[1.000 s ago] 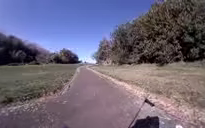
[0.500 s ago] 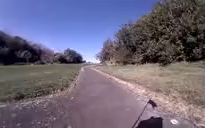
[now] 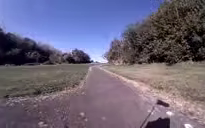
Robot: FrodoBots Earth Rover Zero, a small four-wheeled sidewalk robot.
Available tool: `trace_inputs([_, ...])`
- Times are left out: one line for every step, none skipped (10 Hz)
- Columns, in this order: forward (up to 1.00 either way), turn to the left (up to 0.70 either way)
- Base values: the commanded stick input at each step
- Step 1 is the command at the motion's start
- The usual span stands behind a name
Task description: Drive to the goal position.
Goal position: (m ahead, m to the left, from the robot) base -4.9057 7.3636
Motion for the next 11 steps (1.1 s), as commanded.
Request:
trace_inputs([0.04,0.00])
trace_inputs([0.04,0.00])
trace_inputs([0.01,0.00])
trace_inputs([0.03,0.00])
trace_inputs([0.04,0.00])
trace_inputs([0.02,0.00])
trace_inputs([0.00,0.00])
trace_inputs([0.00,0.00])
trace_inputs([0.00,0.00])
trace_inputs([0.01,0.00])
trace_inputs([0.03,0.00])
